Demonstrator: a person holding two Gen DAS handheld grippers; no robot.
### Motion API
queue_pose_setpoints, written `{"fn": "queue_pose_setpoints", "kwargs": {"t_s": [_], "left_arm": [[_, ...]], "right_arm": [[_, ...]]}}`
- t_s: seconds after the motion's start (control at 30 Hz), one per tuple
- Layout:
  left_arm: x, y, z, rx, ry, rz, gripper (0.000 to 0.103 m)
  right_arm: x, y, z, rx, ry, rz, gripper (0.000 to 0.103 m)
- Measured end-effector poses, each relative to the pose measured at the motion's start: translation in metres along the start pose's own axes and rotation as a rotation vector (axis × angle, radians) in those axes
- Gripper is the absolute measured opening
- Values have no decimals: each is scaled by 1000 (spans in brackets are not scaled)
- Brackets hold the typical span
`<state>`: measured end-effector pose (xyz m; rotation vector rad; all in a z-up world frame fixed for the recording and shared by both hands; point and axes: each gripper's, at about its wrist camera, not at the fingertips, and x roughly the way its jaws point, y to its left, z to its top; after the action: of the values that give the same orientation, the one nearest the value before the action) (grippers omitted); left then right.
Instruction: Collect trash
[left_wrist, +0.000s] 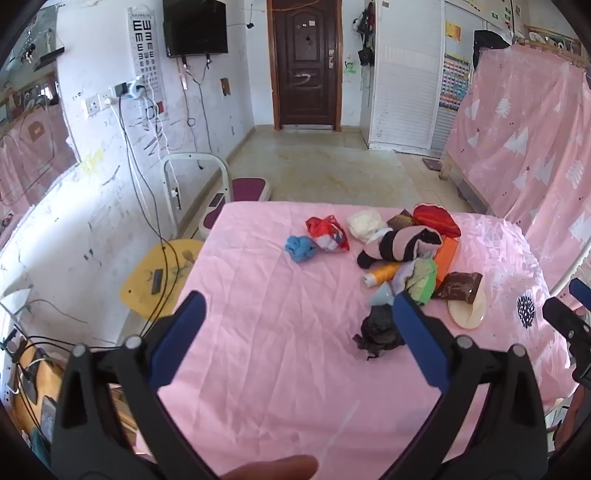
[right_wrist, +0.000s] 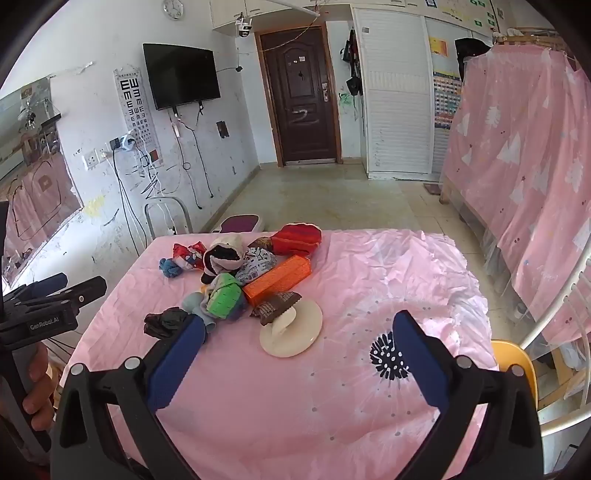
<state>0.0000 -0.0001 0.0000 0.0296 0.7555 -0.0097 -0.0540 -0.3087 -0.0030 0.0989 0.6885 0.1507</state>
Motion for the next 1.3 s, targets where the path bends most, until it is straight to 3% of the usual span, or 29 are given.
{"fn": "queue_pose_setpoints", "kwargs": {"t_s": [1.3], "left_arm": [[0, 0, 0, 5, -4, 1, 97]], "right_arm": [[1, 2, 0, -3, -20, -7, 92]]}}
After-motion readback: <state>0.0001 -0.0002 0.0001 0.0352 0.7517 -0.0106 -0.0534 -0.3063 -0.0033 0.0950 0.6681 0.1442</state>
